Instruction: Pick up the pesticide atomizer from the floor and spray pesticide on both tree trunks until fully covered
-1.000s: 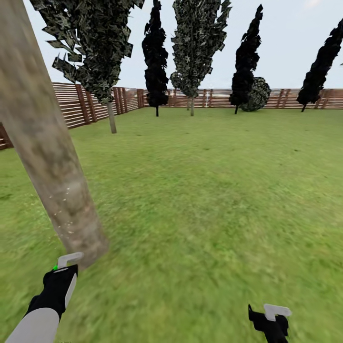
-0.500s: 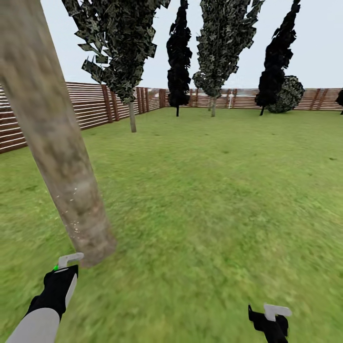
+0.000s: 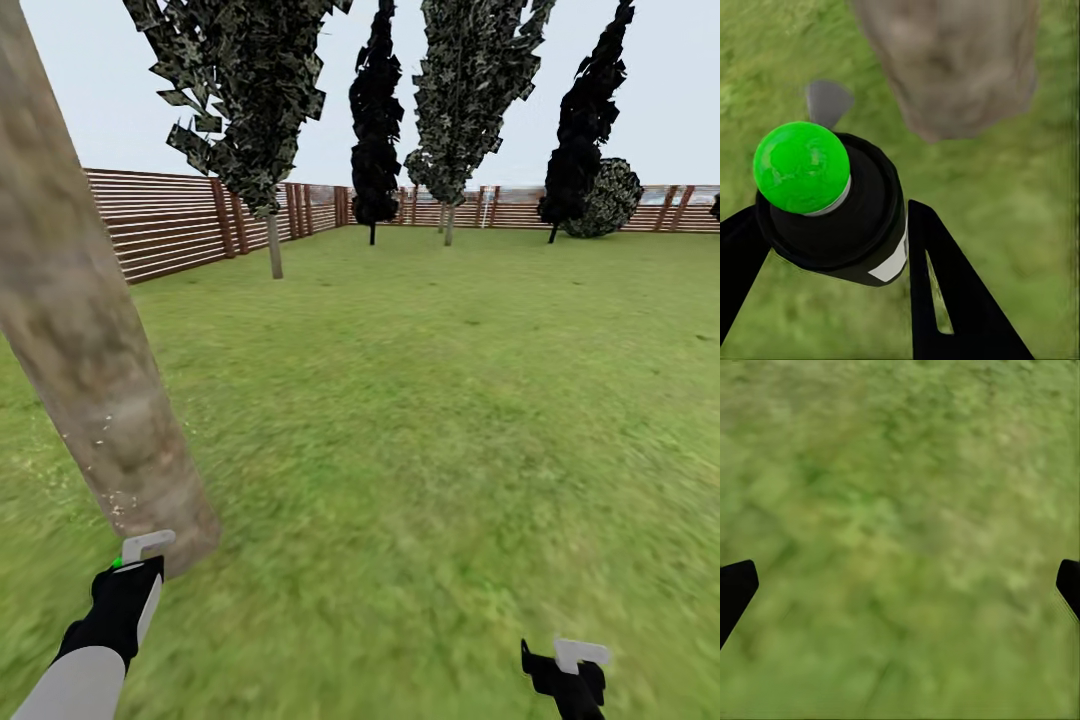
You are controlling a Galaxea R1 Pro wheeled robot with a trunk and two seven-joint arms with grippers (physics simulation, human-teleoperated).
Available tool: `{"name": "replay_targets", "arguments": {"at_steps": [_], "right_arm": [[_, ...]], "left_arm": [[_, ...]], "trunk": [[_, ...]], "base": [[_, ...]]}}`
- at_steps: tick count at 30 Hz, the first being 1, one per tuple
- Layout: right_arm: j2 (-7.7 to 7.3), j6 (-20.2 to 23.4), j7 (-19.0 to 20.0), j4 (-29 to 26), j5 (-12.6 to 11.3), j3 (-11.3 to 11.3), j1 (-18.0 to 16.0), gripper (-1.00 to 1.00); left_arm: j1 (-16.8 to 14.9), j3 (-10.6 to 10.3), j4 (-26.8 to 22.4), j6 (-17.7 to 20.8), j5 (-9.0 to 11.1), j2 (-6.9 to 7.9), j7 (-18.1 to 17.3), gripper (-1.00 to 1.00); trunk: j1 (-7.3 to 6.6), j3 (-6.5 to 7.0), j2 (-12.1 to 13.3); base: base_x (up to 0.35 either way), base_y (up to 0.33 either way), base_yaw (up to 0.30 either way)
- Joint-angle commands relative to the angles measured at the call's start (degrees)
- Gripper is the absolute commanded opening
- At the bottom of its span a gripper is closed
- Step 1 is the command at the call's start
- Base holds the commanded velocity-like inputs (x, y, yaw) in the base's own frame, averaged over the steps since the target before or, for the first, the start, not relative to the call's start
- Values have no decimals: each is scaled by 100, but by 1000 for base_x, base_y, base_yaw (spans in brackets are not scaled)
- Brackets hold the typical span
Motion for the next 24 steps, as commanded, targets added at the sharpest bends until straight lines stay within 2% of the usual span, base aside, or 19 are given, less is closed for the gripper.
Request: {"name": "replay_targets", "arguments": {"at_steps": [1, 7, 15, 24], "right_arm": [[0, -6, -26, -2, -29, 49, -2, 100], [0, -7, -26, -2, -32, 53, -2, 100], [16, -5, -26, -2, -25, 58, -2, 100], [25, -6, -26, -2, -25, 58, -2, 100]], "left_arm": [[-4, 8, -10, 34, -45, -3, -1, -100], [-4, 8, -17, 22, -43, -11, -1, -100], [-4, 8, -24, 19, -45, -11, 4, -100], [-4, 8, -31, 20, -45, -11, 4, -100]], "trunk": [[1, -5, -2], [1, -5, -2], [1, -5, -2], [1, -5, -2]], "base": [[236, -185, 5], [179, -220, 182], [133, -250, 19], [131, -251, 255]]}}
